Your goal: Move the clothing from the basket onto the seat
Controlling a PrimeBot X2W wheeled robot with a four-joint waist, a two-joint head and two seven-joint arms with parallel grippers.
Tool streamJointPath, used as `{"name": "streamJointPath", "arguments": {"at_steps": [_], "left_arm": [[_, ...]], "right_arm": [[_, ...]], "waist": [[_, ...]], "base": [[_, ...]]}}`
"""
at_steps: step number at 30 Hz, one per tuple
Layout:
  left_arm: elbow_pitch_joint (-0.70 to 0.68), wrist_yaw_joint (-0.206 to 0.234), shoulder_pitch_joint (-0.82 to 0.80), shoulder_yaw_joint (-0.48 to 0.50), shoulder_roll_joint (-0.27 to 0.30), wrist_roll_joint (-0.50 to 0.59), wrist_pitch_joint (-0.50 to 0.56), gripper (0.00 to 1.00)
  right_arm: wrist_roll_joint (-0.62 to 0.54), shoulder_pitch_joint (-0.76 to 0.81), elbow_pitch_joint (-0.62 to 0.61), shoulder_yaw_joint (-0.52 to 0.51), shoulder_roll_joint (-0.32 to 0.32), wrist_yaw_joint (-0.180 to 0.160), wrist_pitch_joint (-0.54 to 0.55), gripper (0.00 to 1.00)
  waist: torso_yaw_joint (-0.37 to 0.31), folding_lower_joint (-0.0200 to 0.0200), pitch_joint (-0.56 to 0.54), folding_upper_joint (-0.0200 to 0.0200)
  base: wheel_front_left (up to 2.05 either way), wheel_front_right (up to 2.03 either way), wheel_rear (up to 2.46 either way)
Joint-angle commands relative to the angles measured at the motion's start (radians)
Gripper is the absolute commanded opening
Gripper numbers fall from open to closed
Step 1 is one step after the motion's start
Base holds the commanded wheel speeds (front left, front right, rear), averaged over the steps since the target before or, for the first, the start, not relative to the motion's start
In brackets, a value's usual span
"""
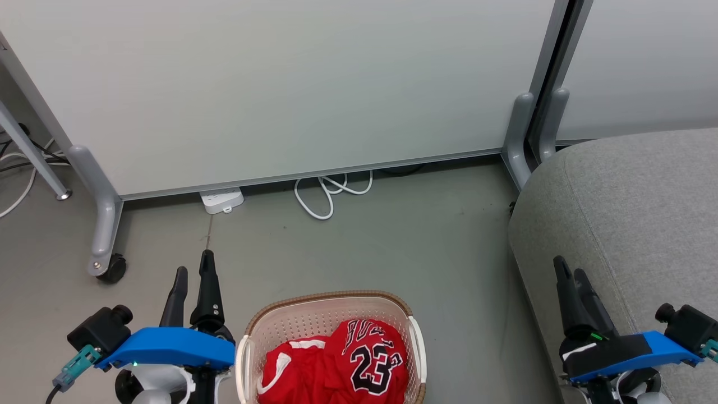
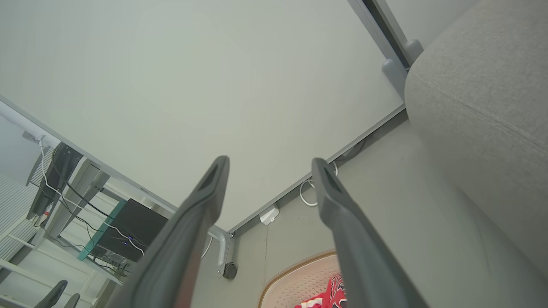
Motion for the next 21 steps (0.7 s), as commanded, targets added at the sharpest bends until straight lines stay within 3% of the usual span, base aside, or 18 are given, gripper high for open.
{"name": "streamJointPath", "arguments": {"at_steps": [1,21], "left_arm": [[-0.007,0.002,-0.025,-0.010,0.008,0.039,-0.012,1.00],[0.006,0.016,-0.030,-0.056,0.010,0.287,-0.070,1.00]], "right_arm": [[-0.036,-0.024,-0.012,0.005,-0.010,0.001,-0.013,1.00],[-0.270,-0.027,-0.010,0.039,-0.018,0.002,-0.071,1.00]], "waist": [[0.000,0.0000,0.000,0.0000],[0.007,0.0000,0.003,0.0000]], "base": [[0.00,0.00,0.00],[0.00,0.00,0.00]]}}
